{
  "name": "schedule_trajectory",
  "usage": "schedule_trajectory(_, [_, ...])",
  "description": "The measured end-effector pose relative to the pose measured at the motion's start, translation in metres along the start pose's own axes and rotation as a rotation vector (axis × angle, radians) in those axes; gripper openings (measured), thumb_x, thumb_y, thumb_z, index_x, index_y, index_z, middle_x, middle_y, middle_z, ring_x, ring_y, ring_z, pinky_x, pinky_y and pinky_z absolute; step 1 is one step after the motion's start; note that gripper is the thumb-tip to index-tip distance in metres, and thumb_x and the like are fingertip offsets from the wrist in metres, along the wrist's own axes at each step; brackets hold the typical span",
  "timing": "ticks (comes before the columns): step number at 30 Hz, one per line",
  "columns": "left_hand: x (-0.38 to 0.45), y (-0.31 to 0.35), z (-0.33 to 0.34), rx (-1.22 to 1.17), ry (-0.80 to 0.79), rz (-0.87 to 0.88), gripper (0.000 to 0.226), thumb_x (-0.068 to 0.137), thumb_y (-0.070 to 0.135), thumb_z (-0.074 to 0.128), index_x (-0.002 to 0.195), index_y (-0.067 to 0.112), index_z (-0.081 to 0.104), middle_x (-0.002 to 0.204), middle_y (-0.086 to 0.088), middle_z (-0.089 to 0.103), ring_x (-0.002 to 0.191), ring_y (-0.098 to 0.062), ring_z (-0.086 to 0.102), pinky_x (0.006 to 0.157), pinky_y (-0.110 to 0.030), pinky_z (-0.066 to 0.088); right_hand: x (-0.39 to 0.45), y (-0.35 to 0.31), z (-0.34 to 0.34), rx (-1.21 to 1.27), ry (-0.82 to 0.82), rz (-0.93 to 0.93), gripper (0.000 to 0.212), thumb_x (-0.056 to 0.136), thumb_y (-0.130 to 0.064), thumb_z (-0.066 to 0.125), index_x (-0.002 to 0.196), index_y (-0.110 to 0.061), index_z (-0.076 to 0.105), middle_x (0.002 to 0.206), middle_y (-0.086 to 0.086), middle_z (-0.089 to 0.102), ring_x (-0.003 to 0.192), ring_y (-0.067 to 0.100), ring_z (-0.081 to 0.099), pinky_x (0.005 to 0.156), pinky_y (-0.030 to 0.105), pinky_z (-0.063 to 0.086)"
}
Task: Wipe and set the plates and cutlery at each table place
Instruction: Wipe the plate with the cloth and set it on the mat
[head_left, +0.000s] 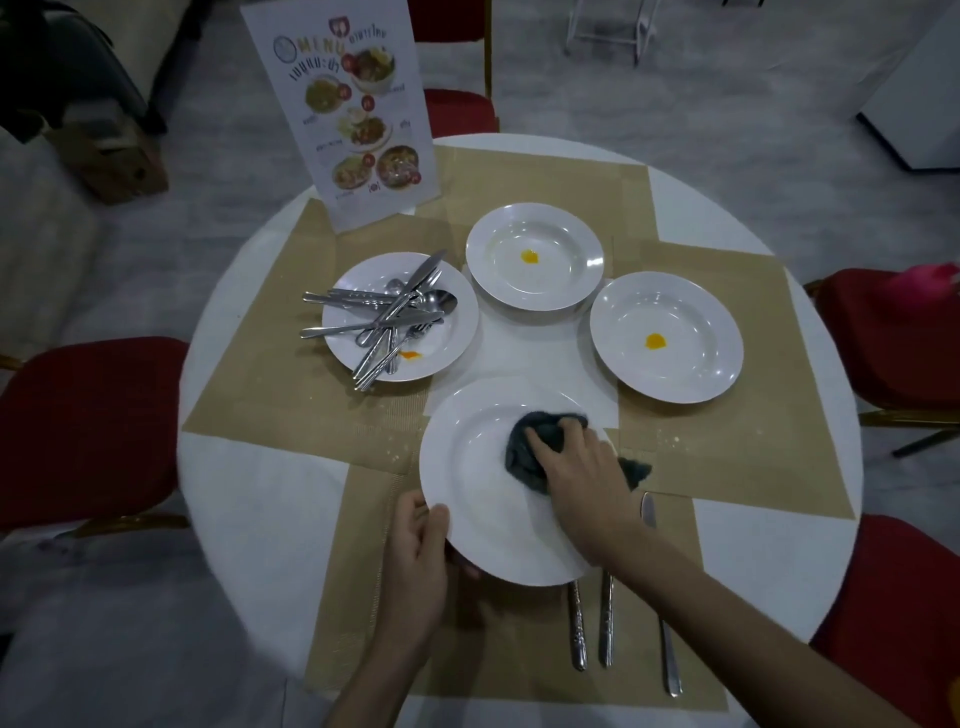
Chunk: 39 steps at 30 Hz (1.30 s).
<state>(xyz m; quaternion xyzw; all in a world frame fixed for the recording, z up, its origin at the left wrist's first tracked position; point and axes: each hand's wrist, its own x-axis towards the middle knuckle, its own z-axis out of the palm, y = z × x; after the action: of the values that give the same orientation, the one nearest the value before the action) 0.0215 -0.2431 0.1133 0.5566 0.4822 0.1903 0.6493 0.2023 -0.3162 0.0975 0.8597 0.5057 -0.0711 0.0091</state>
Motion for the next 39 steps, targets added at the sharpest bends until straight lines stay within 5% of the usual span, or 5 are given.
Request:
schedule_trajectory(11, [0.010,-0.009,-0.018,-0.097,0.085,-0.102,0.014,0.098,0.018,0.050,0.104,0.028,0.058,0.102,0.000,0.069,0.089,-0.019,0.068,0.076,-0.039,0.058,-0.005,-0.009,-0.014,0.092,-0.011,-0.533,0.045,0.074,-0.024,0.079,0.118,-0.031,0.068,0.101,0.006,0.060,0.087,0.023,0.058,0.071,0.035,0.050])
schedule_trajectory(16, [0.002,-0.009,-0.019,-0.088,-0.016,-0.082,0.012,0.098,0.011,0.047,0.106,0.012,0.056,0.081,-0.009,0.071,0.060,-0.024,0.064,0.065,-0.043,0.054,0.003,0.013,-0.008,-0.186,0.017,-0.234,0.066,0.067,-0.019,0.081,0.129,-0.015,0.059,0.098,0.015,0.058,0.083,0.030,0.057,0.069,0.041,0.050])
schedule_trajectory(21, [-0.003,-0.009,0.000,-0.044,-0.185,-0.087,0.019,0.098,0.012,0.050,0.114,0.022,0.054,0.103,-0.006,0.071,0.087,-0.029,0.070,0.072,-0.038,0.060,0.018,-0.027,0.010,0.088,0.025,-0.015,0.059,0.089,-0.006,0.060,0.145,-0.008,0.040,0.124,0.025,0.052,0.109,0.039,0.053,0.093,0.044,0.048])
schedule_trajectory(29, [0.014,-0.005,-0.021,-0.159,0.055,-0.147,0.024,0.097,0.009,0.049,0.119,0.018,0.056,0.108,-0.005,0.069,0.089,-0.027,0.071,0.071,-0.042,0.061,-0.001,-0.020,-0.008,0.123,-0.047,-0.530,0.043,0.080,-0.019,0.072,0.122,-0.027,0.066,0.104,0.009,0.062,0.090,0.029,0.060,0.073,0.038,0.051])
schedule_trajectory(39, [-0.006,0.008,-0.003,-0.121,-0.222,-0.159,0.012,0.098,0.006,0.046,0.108,0.008,0.053,0.087,-0.014,0.070,0.063,-0.035,0.069,0.059,-0.039,0.059,0.026,-0.010,-0.008,0.050,-0.039,0.026,0.062,0.093,-0.002,0.047,0.151,-0.007,0.027,0.134,0.026,0.041,0.113,0.039,0.048,0.098,0.042,0.039])
